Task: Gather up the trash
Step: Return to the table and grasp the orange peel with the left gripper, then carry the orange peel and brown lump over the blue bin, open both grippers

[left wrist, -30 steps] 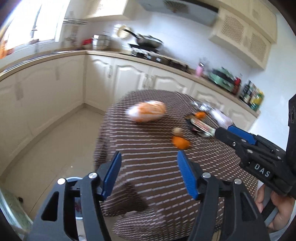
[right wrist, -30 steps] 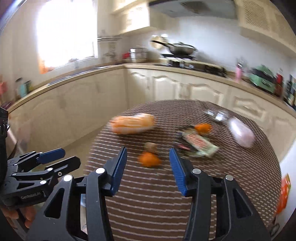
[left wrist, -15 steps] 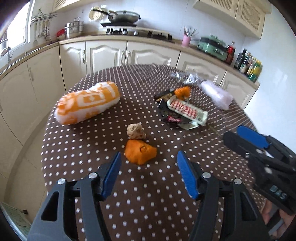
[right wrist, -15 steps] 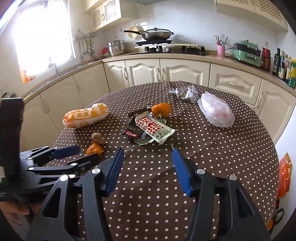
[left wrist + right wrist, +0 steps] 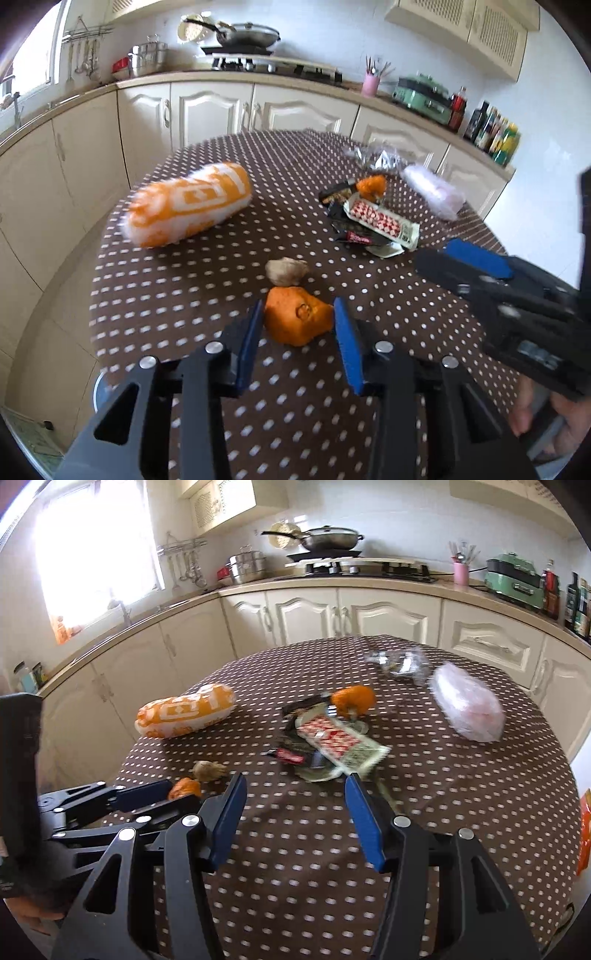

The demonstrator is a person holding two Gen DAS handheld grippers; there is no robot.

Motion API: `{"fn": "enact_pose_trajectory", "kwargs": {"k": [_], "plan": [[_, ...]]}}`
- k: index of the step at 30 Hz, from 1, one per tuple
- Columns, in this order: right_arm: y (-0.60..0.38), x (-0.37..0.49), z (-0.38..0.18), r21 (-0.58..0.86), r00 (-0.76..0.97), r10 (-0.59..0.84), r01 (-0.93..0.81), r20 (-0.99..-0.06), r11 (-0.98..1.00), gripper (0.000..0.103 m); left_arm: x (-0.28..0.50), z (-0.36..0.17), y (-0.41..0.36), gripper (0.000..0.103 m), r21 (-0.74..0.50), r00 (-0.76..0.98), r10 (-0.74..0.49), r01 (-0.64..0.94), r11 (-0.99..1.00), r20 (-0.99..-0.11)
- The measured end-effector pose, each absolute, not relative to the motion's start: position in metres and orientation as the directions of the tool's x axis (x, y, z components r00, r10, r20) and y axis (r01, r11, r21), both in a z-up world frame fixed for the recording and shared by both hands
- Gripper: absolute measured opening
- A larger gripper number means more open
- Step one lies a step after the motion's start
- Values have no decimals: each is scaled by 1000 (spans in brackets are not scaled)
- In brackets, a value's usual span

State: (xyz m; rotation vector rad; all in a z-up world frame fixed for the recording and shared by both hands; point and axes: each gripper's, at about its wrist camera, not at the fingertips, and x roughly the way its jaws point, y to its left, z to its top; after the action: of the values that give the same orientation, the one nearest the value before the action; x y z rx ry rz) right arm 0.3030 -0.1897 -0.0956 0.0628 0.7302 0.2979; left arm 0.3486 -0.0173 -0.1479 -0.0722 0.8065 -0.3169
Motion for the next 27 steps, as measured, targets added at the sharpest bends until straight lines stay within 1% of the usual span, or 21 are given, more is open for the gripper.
{"fn": "enact_pose_trajectory", "kwargs": {"k": [3,6,10,13,14,15,16,18,22,27], "plan": [[-172,309,-99,163,674,319,-285,-667,944,53,335,-137,7,39,-186,692,-274,201,962,-668],[-148,316,-102,152,640,339,-330,-689,932,53,328,-131,27,39,-166,721,-221,147,975,-657],[-121,327,-112,146,590,355,-372,-725,917,53,324,-128,57,39,-171,740,-173,79,982,-651],[-108,336,-118,126,570,337,-376,-749,918,44,321,-128,74,39,-183,745,-162,54,982,-647],[-107,338,-120,123,566,330,-372,-755,920,39,320,-129,79,39,-188,746,-160,48,981,-646],[-106,340,-122,124,560,328,-371,-760,920,35,319,-129,84,39,-192,747,-158,41,981,-645],[-105,342,-123,116,559,319,-368,-765,923,27,318,-130,89,39,-197,748,-157,36,980,-644],[-104,341,-123,103,562,308,-367,-767,925,26,316,-132,96,39,-204,751,-157,30,978,-642],[-96,328,-114,76,600,304,-374,-740,924,26,308,-137,119,38,-226,759,-148,1,974,-634],[-57,297,-96,83,605,390,-471,-694,878,26,297,-146,151,39,-245,764,-127,-41,969,-633]]}}
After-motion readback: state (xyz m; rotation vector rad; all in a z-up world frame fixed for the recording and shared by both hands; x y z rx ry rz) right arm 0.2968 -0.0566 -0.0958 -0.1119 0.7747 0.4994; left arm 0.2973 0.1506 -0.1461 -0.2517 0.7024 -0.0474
